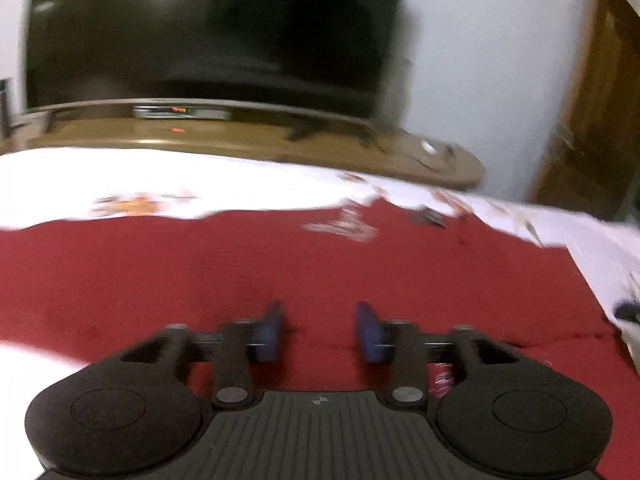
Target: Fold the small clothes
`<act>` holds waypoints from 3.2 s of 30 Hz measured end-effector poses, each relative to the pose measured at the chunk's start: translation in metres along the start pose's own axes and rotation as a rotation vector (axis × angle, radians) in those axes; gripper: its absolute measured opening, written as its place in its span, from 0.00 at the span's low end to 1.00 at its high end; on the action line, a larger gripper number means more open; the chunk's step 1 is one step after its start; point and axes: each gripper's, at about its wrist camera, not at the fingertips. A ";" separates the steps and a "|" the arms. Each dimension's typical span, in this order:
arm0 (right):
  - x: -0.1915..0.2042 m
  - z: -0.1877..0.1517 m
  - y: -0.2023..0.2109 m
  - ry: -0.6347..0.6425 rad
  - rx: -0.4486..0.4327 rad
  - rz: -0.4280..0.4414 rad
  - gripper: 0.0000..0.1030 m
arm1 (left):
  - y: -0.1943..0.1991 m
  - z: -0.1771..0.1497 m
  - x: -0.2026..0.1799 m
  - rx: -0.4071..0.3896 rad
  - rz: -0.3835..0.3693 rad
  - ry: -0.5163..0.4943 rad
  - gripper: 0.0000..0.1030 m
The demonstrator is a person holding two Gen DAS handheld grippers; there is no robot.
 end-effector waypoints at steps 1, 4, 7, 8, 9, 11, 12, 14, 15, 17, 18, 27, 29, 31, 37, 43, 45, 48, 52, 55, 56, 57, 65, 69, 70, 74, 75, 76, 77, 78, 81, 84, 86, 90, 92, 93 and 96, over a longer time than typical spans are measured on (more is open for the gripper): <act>-0.001 -0.001 0.006 -0.001 -0.001 -0.004 0.29 | 0.014 -0.004 0.015 -0.034 0.021 0.034 0.75; -0.008 -0.012 0.016 -0.059 0.036 -0.017 0.29 | 0.057 -0.015 0.064 -0.093 0.076 0.161 0.75; -0.017 -0.029 0.025 -0.127 0.084 -0.036 0.29 | 0.095 -0.028 0.127 -0.140 0.155 0.330 0.75; -0.019 -0.035 0.028 -0.154 0.103 -0.045 0.29 | 0.109 -0.033 0.151 -0.165 0.174 0.410 0.75; -0.021 -0.040 0.031 -0.179 0.118 -0.053 0.31 | 0.119 -0.037 0.171 -0.193 0.189 0.480 0.75; -0.022 -0.047 0.037 -0.239 0.137 -0.067 0.33 | 0.143 -0.046 0.219 -0.253 0.216 0.627 0.74; -0.021 -0.049 0.040 -0.257 0.140 -0.077 0.33 | 0.153 -0.050 0.241 -0.282 0.216 0.690 0.72; -0.016 -0.051 0.047 -0.284 0.146 -0.101 0.33 | 0.161 -0.054 0.276 -0.316 0.186 0.776 0.64; -0.013 -0.051 0.050 -0.298 0.151 -0.106 0.33 | 0.163 -0.054 0.290 -0.326 0.175 0.809 0.60; -0.005 -0.050 0.055 -0.313 0.155 -0.110 0.33 | 0.165 -0.052 0.318 -0.340 0.187 0.863 0.51; 0.001 -0.048 0.058 -0.309 0.153 -0.114 0.33 | 0.164 -0.051 0.328 -0.341 0.191 0.885 0.46; 0.053 -0.030 0.088 -0.237 0.100 -0.137 0.34 | 0.137 -0.036 0.369 -0.346 0.154 0.898 0.37; 0.060 -0.028 0.093 -0.230 0.097 -0.140 0.34 | 0.134 -0.031 0.375 -0.318 0.190 0.898 0.06; 0.063 -0.027 0.097 -0.227 0.095 -0.143 0.34 | 0.135 -0.030 0.378 -0.344 0.170 0.930 0.04; 0.062 -0.025 0.103 -0.240 0.083 -0.147 0.34 | 0.106 0.042 0.287 -0.402 -0.065 0.691 0.04; 0.053 -0.027 0.098 -0.274 0.067 -0.132 0.34 | 0.042 0.088 0.126 -0.286 -0.286 0.419 0.04; 0.045 -0.028 0.098 -0.302 0.060 -0.129 0.34 | 0.016 0.089 0.066 -0.224 -0.323 0.319 0.04; 0.023 -0.031 0.098 -0.355 0.049 -0.128 0.34 | -0.023 0.076 -0.019 -0.119 -0.365 0.188 0.04; -0.011 -0.041 0.101 -0.399 0.046 -0.135 0.36 | -0.075 0.047 -0.107 0.014 -0.394 0.059 0.04; -0.040 -0.051 0.101 -0.442 0.061 -0.145 0.39 | -0.107 0.020 -0.158 0.123 -0.367 -0.040 0.05; -0.046 -0.054 0.101 -0.457 0.067 -0.144 0.39 | -0.113 0.008 -0.174 0.162 -0.355 -0.088 0.05; -0.053 -0.056 0.100 -0.472 0.072 -0.139 0.42 | -0.113 0.000 -0.187 0.182 -0.351 -0.126 0.21; -0.057 -0.038 0.073 -0.527 0.055 0.000 0.44 | -0.021 0.003 -0.130 0.014 -0.288 -0.111 0.51; -0.028 -0.012 0.032 -0.550 0.077 0.150 0.44 | 0.032 -0.003 -0.039 -0.028 -0.026 -0.052 0.51; -0.019 -0.007 0.021 -0.555 0.090 0.181 0.44 | 0.036 -0.005 -0.021 -0.015 0.006 -0.028 0.51; 0.011 0.004 -0.031 -0.564 0.170 0.232 0.42 | 0.035 -0.016 0.032 0.077 0.091 0.010 0.51; 0.015 0.005 -0.043 -0.580 0.205 0.228 0.42 | 0.032 -0.018 0.038 0.091 0.091 0.007 0.51; 0.019 0.004 -0.054 -0.608 0.243 0.229 0.40 | 0.028 -0.020 0.039 0.090 0.086 0.001 0.51; 0.021 0.004 -0.063 -0.637 0.263 0.229 0.39 | 0.025 -0.020 0.040 0.079 0.085 -0.003 0.51; 0.022 0.004 -0.066 -0.654 0.263 0.227 0.35 | 0.024 -0.020 0.043 0.072 0.081 -0.001 0.51; 0.030 0.009 -0.072 -0.636 0.258 0.196 0.13 | 0.018 -0.018 0.046 0.067 0.081 0.001 0.33; 0.036 0.015 -0.071 -0.587 0.246 0.170 0.06 | 0.017 -0.018 0.055 0.065 0.062 0.018 0.28; 0.040 0.020 -0.063 -0.541 0.218 0.166 0.06 | 0.015 -0.017 0.057 0.070 0.063 0.005 0.25; 0.043 0.036 -0.040 -0.439 0.105 0.138 0.06 | 0.014 -0.015 0.056 0.074 0.059 0.006 0.17; 0.038 0.042 -0.031 -0.419 0.059 0.119 0.06 | 0.012 -0.015 0.055 0.074 0.057 0.005 0.13; 0.037 0.042 -0.030 -0.408 0.056 0.105 0.06 | 0.012 -0.015 0.055 0.073 0.056 0.011 0.11; 0.029 0.032 -0.038 -0.389 0.106 0.082 0.06 | 0.011 -0.012 0.061 0.072 0.033 0.084 0.07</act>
Point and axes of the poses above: each gripper's, at about its wrist camera, not at the fingertips, and y roughly against the way its jaws point, x to its left, z to its top, and after that the axes turned 9 degrees about -z, right-handed
